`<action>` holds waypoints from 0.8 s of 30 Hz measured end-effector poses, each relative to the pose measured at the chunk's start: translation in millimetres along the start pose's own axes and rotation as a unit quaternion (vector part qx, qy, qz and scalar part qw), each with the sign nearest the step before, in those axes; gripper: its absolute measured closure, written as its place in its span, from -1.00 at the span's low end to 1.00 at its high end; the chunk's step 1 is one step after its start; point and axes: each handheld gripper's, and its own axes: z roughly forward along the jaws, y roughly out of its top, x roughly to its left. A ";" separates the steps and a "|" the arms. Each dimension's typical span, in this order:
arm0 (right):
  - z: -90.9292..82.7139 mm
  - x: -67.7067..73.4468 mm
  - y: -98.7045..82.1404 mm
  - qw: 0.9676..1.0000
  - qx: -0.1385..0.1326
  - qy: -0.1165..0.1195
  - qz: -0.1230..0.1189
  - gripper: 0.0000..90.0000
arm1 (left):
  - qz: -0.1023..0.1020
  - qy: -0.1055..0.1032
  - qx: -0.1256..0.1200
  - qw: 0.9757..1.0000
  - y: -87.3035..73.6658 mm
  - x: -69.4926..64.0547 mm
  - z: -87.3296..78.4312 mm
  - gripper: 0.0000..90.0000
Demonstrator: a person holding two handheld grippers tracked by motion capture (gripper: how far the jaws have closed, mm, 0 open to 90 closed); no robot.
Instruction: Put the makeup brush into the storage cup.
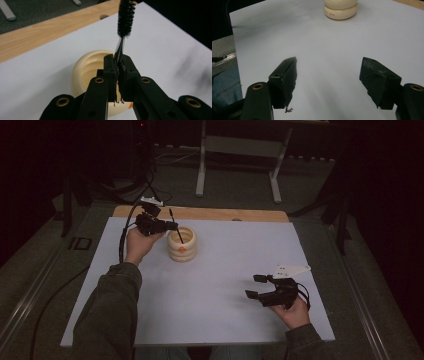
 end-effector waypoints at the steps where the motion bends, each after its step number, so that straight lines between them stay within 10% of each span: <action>1: 0.1 0.1 0.0 1.000 0.001 0.000 0.000 -0.34 | -0.003 0.000 0.000 1.000 -1.8 0.4 1.5 0.90; 24: 2.8 2.5 1.0 1.000 0.004 0.005 -0.004 -0.34 | -0.009 0.002 0.018 1.000 -15.8 2.4 15.1 0.90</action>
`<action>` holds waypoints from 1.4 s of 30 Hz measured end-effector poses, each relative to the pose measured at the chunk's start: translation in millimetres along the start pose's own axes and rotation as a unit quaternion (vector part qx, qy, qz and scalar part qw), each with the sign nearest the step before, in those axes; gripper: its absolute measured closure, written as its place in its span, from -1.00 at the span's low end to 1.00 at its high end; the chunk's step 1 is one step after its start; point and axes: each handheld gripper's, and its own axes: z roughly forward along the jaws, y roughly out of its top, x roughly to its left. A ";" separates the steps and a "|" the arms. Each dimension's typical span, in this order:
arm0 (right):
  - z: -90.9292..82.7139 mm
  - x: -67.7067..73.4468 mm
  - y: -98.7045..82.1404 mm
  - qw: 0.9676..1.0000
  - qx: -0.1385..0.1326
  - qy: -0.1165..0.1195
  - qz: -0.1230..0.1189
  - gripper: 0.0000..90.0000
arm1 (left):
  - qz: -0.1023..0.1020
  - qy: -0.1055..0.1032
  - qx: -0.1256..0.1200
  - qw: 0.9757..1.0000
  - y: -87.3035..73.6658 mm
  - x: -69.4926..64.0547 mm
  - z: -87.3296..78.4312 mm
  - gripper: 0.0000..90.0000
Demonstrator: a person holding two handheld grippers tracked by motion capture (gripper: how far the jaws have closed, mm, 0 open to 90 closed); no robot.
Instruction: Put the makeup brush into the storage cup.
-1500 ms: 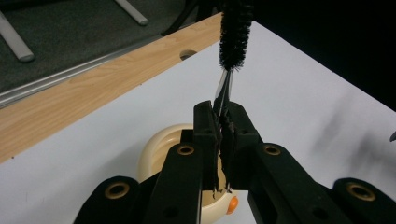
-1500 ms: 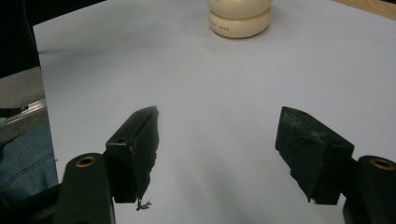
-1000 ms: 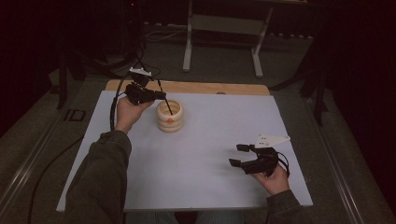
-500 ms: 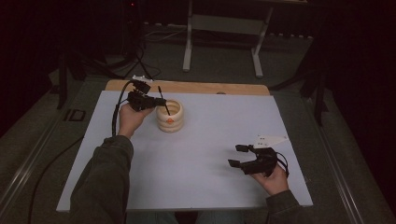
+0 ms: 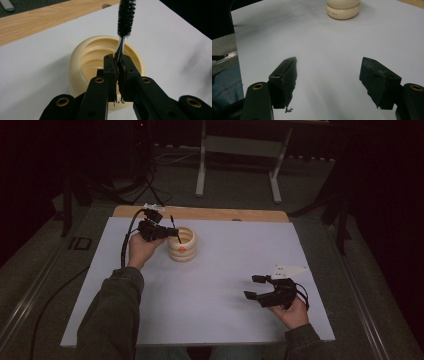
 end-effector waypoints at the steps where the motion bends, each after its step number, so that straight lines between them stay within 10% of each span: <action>1: 0.3 0.2 0.0 1.000 0.000 0.001 0.000 -0.34 | 0.001 0.001 0.001 1.000 -0.2 -0.1 0.2 0.90; 42: 2.0 0.6 -0.4 1.000 -0.006 0.011 0.008 -0.34 | 0.007 0.017 0.028 0.999 -3.9 2.0 9.4 0.88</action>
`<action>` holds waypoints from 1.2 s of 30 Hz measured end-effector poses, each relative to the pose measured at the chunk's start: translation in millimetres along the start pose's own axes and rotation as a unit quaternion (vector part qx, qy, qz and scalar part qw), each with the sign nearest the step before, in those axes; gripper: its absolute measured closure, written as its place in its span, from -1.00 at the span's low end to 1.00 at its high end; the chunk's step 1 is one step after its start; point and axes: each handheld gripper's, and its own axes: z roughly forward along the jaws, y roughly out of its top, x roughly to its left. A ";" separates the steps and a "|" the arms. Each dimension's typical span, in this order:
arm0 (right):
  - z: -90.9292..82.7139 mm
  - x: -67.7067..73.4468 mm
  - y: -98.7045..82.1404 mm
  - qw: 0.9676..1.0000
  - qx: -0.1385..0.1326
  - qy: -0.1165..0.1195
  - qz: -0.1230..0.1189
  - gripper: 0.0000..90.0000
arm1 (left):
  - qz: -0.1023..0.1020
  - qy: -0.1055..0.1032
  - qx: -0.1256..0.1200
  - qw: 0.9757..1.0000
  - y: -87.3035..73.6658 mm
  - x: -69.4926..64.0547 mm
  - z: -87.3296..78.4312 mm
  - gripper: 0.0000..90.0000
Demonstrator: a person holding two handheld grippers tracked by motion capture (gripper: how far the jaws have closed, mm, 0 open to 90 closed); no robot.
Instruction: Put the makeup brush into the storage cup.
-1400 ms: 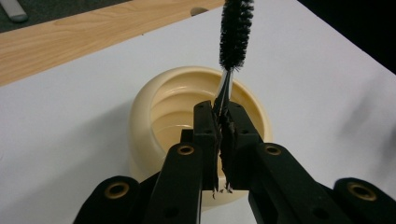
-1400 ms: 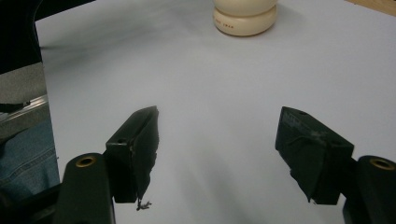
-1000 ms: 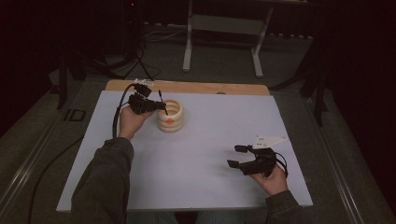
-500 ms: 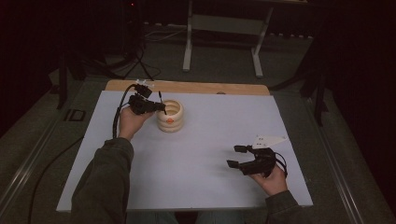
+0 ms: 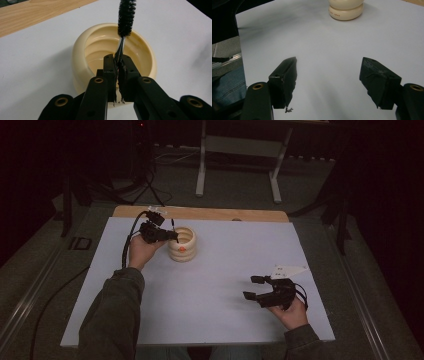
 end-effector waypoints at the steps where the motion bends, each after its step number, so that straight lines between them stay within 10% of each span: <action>1: 0.1 0.2 0.1 1.000 0.000 0.000 0.000 -0.34 | 0.000 0.000 0.000 1.000 -0.1 -0.1 0.3 0.88; 36: -3.4 -3.2 -1.0 1.000 -0.002 -0.016 0.007 -0.37 | 0.028 0.010 -0.013 0.999 -0.6 -12.8 -25.0 0.59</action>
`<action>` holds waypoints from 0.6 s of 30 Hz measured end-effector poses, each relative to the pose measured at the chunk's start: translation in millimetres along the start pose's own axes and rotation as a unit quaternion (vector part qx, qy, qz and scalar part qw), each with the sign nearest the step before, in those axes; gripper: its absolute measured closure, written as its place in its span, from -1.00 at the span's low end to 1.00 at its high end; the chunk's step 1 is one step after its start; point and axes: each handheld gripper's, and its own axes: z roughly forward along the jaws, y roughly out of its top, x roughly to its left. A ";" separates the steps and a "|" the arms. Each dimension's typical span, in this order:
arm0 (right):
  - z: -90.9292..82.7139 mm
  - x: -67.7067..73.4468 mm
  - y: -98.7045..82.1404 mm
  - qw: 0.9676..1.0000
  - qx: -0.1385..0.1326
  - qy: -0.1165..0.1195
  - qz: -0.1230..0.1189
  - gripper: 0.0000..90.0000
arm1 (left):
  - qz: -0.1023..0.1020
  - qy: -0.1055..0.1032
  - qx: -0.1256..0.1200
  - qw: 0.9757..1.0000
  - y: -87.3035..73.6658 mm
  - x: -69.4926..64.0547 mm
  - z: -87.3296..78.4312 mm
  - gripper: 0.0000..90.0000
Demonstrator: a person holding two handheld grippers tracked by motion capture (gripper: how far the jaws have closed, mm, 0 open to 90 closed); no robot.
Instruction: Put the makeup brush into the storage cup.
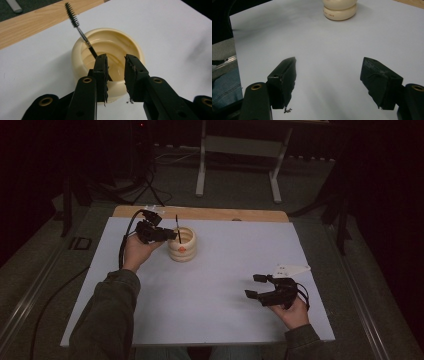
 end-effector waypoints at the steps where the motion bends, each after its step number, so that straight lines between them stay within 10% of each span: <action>1: 0.2 -0.2 -0.1 1.000 0.001 -0.001 0.000 -0.37 | 0.000 0.000 0.001 1.000 -0.6 -0.5 -1.4 0.57; 18: -3.0 -6.3 -3.2 1.000 0.002 -0.019 0.013 -0.41 | 0.015 -0.004 -0.012 1.000 -12.7 -16.0 -17.0 0.34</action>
